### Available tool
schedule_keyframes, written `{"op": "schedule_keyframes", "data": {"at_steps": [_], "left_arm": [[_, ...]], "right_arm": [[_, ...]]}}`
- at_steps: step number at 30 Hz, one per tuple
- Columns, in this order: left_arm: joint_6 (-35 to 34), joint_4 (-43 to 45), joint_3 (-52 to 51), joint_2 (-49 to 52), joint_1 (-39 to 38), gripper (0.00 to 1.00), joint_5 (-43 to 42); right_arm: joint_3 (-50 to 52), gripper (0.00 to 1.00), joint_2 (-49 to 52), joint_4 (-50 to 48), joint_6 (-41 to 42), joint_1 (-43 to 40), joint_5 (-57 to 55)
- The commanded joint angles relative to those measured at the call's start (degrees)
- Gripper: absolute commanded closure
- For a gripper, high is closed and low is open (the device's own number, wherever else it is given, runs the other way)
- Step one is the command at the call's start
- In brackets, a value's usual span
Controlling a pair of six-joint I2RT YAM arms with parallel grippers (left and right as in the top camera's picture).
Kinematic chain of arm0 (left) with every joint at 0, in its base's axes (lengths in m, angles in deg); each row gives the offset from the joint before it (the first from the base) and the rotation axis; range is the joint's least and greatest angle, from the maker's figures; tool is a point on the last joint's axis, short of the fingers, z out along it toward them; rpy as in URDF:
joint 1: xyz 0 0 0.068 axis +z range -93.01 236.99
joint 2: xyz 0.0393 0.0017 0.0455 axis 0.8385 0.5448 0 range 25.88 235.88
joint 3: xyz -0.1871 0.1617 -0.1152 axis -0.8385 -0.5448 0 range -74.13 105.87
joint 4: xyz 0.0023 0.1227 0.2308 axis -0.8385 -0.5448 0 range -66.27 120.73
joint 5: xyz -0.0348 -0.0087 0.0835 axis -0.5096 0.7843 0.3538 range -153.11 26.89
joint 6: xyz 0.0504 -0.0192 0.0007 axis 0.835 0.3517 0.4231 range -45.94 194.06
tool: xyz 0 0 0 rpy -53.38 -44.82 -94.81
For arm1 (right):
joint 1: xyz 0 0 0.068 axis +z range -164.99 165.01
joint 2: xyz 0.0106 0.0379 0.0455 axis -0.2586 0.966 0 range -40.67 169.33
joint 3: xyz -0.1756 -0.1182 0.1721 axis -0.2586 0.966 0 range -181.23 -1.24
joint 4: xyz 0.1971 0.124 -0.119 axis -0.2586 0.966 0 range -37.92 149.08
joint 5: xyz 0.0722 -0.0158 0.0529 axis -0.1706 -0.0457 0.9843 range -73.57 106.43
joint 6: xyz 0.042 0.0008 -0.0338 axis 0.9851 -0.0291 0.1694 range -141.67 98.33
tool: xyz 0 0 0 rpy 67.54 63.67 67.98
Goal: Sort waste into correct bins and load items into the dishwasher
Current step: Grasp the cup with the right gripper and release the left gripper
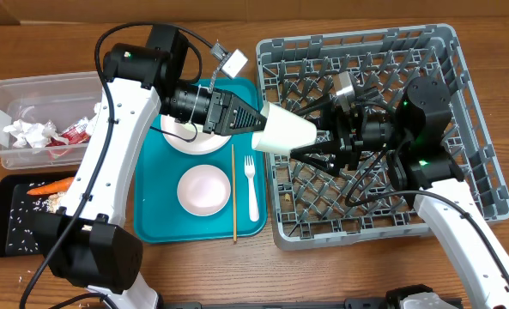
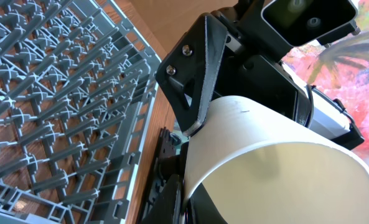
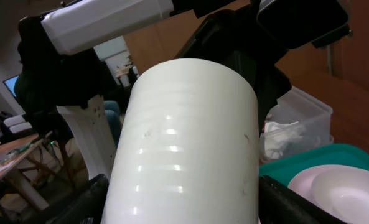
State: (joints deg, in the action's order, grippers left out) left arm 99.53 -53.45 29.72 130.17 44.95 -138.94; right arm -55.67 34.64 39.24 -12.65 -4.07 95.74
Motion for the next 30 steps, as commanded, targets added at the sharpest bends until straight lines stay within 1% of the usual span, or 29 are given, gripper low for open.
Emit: {"op": "schedule_keyframes", "data": {"at_steps": [1, 3, 4, 6, 7, 13, 14, 15, 16, 18, 21, 23, 25, 27, 30], "left_arm": [[0.2, 0.4, 0.1, 0.1, -0.4, 0.96, -0.7], [0.2, 0.4, 0.1, 0.1, -0.4, 0.96, -0.7], [0.2, 0.4, 0.1, 0.1, -0.4, 0.96, -0.7], [0.3, 0.5, 0.1, 0.1, -0.4, 0.96, -0.6], [0.3, 0.5, 0.1, 0.1, -0.4, 0.96, -0.2], [0.2, 0.9, 0.1, 0.1, -0.3, 0.86, 3.4], [0.2, 0.9, 0.1, 0.1, -0.1, 0.83, 3.7], [0.2, 0.9, 0.1, 0.1, 0.3, 0.73, 4.2], [0.2, 0.9, 0.1, 0.1, 0.6, 0.69, 4.4], [0.2, 0.9, 0.1, 0.1, 1.6, 0.64, 4.9], [-0.5, 1.3, 0.1, 0.1, 3.7, 0.64, 5.4], [-1.7, 1.6, 0.1, 0.1, 6.0, 0.64, 6.0], [-1.9, 1.6, 0.1, 0.1, 7.2, 0.63, 7.1], [-2.7, 1.6, 0.1, 0.1, 8.0, 0.63, 9.4], [-5.8, 2.1, 0.1, 0.1, 9.2, 0.63, 16.3]], "right_arm": [[-1.2, 0.30, 0.1, -0.4, 0.3, 0.3, 1.4], [-1.2, 0.38, 0.1, -0.4, 0.3, 0.3, 1.4], [-1.2, 0.44, 0.1, -0.4, 0.3, 0.3, 1.4], [-1.2, 0.51, 0.1, -0.4, 0.3, 0.3, 1.4], [-1.2, 0.51, 0.1, -0.4, 0.3, 0.3, 1.4], [-1.2, 0.51, 0.1, -0.4, 0.3, 0.3, 1.4], [-1.2, 0.51, 0.1, -0.4, 0.3, 0.3, 1.3], [-1.2, 0.51, 0.1, -0.4, 0.3, 0.3, 1.3], [-1.2, 0.51, 0.1, -0.4, 0.3, 0.3, 1.3], [-1.2, 0.51, 0.1, -0.4, 0.3, 0.3, 1.1], [-1.2, 0.51, 0.1, -0.3, 1.1, 0.3, 0.2], [-1.2, 0.51, 0.1, -0.4, 3.1, 0.3, -2.9], [-1.2, 0.51, 0.1, -0.4, 3.3, 0.3, -4.3], [-1.2, 0.51, 0.1, -0.5, 4.5, 0.3, -6.5], [-1.2, 0.56, 0.1, -0.6, 7.8, 0.2, -11.5]]}}
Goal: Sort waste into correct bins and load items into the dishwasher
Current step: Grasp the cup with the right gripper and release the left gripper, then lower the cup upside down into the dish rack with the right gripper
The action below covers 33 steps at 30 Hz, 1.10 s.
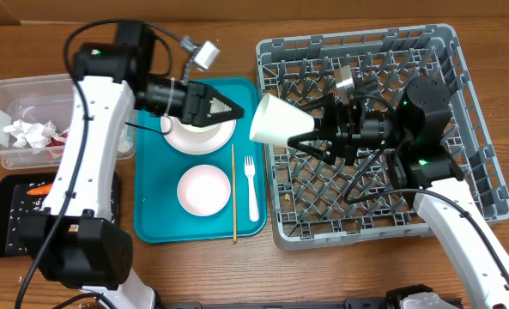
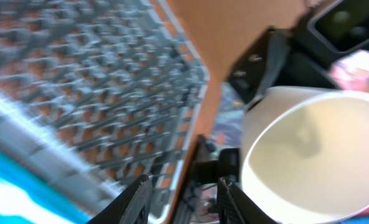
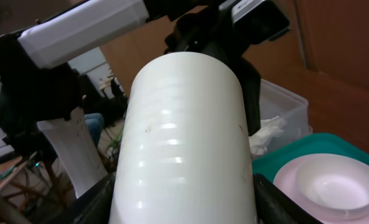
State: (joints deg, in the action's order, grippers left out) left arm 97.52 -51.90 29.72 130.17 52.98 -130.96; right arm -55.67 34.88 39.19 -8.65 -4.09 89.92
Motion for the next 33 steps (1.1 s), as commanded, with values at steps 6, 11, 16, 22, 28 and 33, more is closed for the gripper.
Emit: {"op": "schedule_keyframes", "data": {"at_steps": [6, 11, 16, 22, 28, 33], "left_arm": [[-8.3, 0.5, 0.1, 0.1, 2.5, 0.63, 18.9], [-10.3, 0.6, 0.1, 0.1, 2.5, 0.64, 22.7], [-10.7, 0.6, 0.1, 0.1, 2.5, 0.64, 23.5], [-10.9, 0.6, 0.1, 0.1, 2.5, 0.64, 26.6], [-10.9, 0.1, 0.1, 0.1, 2.5, 0.64, 28.0], [-11.6, 0.1, 0.1, 0.1, 2.5, 0.63, 28.0]], "right_arm": [[-1.3, 0.60, -0.1, 1.2, 12.6, -2.1, -15.0], [-3.9, 0.65, -0.2, 12.4, 14.2, -5.9, -24.1], [-13.3, 0.66, -0.1, 33.6, 7.6, -6.8, -40.9], [-26.3, 0.70, 0.3, 53.1, 1.4, -6.4, -60.4], [-28.5, 0.75, 2.1, 62.4, 0.3, -6.4, -67.7], [-28.6, 0.81, 7.0, 67.0, 0.2, -6.3, -68.5]]}}
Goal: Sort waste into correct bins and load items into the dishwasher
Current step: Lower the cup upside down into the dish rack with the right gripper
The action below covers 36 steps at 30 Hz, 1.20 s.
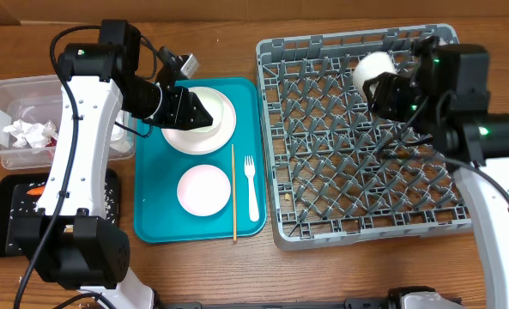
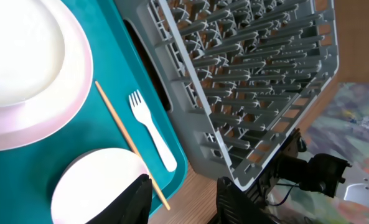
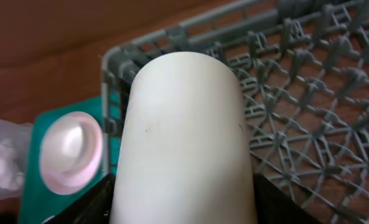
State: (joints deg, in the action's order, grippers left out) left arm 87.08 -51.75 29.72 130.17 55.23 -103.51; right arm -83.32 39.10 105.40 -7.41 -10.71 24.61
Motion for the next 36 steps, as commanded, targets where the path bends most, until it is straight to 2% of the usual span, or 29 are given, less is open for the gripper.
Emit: {"op": "schedule_keyframes", "data": {"at_steps": [1, 6, 14, 36], "left_arm": [[-1.1, 0.0, 0.1, 0.1, 0.2, 0.63, 0.6], [-1.2, 0.0, 0.1, 0.1, 0.2, 0.63, 0.6], [-1.5, -0.9, 0.1, 0.1, 0.2, 0.64, 0.6], [-1.5, -1.8, 0.1, 0.1, 0.2, 0.64, 2.1]], "right_arm": [[-1.0, 0.81, 3.7, 1.4, -1.1, 0.4, -3.2], [-2.8, 0.82, 9.5, 6.6, -4.0, 3.4, -3.8], [-3.9, 0.82, 13.8, 12.5, -4.1, 9.1, -11.1], [-3.8, 0.85, 20.2, 15.1, -4.1, 9.6, -11.5]]}}
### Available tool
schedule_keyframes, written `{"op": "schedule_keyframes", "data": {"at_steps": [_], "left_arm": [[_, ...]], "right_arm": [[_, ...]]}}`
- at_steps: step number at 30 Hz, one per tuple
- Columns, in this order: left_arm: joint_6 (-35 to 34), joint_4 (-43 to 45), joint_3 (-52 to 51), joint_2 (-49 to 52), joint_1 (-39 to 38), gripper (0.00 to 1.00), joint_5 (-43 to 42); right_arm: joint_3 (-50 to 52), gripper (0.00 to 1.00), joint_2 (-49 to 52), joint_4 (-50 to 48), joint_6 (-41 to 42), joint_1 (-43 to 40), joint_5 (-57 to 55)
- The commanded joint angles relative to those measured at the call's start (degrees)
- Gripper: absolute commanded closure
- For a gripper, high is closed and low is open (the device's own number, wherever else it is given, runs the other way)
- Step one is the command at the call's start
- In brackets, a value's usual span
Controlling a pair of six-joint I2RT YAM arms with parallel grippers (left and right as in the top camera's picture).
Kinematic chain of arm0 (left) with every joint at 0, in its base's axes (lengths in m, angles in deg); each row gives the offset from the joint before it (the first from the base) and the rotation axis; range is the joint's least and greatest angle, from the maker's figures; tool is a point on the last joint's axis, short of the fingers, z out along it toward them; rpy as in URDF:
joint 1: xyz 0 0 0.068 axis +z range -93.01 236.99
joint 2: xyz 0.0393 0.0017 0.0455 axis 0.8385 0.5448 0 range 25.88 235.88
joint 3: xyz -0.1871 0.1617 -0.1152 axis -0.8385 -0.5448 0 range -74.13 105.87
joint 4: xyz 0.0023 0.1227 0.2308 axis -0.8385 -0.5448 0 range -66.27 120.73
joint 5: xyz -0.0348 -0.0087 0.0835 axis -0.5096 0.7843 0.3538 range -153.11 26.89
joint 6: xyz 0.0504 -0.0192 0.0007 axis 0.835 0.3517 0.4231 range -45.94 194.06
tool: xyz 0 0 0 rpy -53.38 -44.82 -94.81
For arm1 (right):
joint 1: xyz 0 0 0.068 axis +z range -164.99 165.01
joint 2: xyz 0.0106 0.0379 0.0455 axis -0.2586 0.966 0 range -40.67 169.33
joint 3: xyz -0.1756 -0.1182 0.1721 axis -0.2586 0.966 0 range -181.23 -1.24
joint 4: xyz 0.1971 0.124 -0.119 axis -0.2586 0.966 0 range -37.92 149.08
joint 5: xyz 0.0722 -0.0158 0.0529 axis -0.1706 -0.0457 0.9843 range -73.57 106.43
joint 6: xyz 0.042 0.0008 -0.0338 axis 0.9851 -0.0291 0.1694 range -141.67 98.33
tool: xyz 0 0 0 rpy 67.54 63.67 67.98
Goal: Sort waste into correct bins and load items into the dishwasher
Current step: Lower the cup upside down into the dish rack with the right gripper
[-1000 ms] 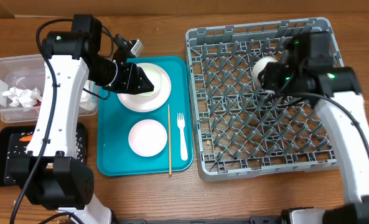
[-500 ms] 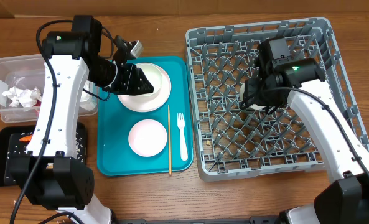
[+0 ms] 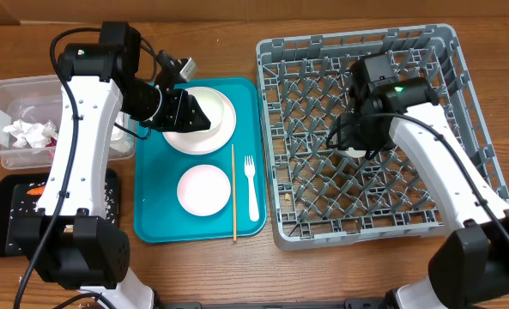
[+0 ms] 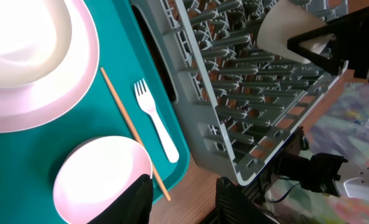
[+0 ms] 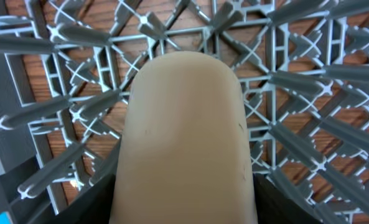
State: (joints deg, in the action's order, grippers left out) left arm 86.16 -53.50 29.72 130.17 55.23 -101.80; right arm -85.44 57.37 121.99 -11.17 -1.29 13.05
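Observation:
A white paper cup [image 5: 184, 124] is gripped between the fingers [image 5: 88, 202] of my right gripper [image 5: 184, 208]. It points down among the tines of the grey dish rack [image 3: 268, 146], near the rack's middle. From overhead my right gripper [image 3: 357, 137] hides most of the cup [image 3: 354, 153]. The left wrist view shows the cup [image 4: 287, 28] low over the tines. My left gripper [image 3: 196, 118] hangs open and empty over the teal tray [image 3: 151, 215], beside the plate with a bowl on it [image 3: 218, 129].
On the tray lie a small white bowl [image 3: 204, 189], a white fork [image 3: 252, 189] and a wooden chopstick [image 3: 233, 193]. At the far left stand a clear bin with crumpled paper [image 3: 22, 120] and a black tray with a carrot and crumbs [image 3: 14, 215].
My right gripper was holding the cup above the far part of the rack; it is now lower and nearer the rack's middle, the cup among the tines. The left arm has barely shifted.
Both grippers held the cup between the tray and the rack. Then the left gripper had let go and drawn back over the tray. The right gripper then held the cup over the far side of the rack, and now holds it down among the tines.

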Motion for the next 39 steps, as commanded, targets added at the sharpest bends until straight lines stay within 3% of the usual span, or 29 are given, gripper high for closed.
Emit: {"op": "schedule_keyframes", "data": {"at_steps": [1, 15, 39], "left_arm": [[-0.6, 0.0, 0.1, 0.1, 0.2, 0.64, 0.4], [-0.6, 0.1, 0.1, 0.1, 0.2, 0.64, 0.4], [-0.6, 0.2, 0.1, 0.1, 0.2, 0.64, 0.3]], "right_arm": [[-1.6, 0.85, 2.3, -1.6, -0.3, 0.2, 0.0], [-1.6, 0.83, 4.0, -2.5, -1.8, 0.2, 5.2], [-2.1, 0.84, 4.0, -4.8, -2.1, 0.2, 4.9]]}}
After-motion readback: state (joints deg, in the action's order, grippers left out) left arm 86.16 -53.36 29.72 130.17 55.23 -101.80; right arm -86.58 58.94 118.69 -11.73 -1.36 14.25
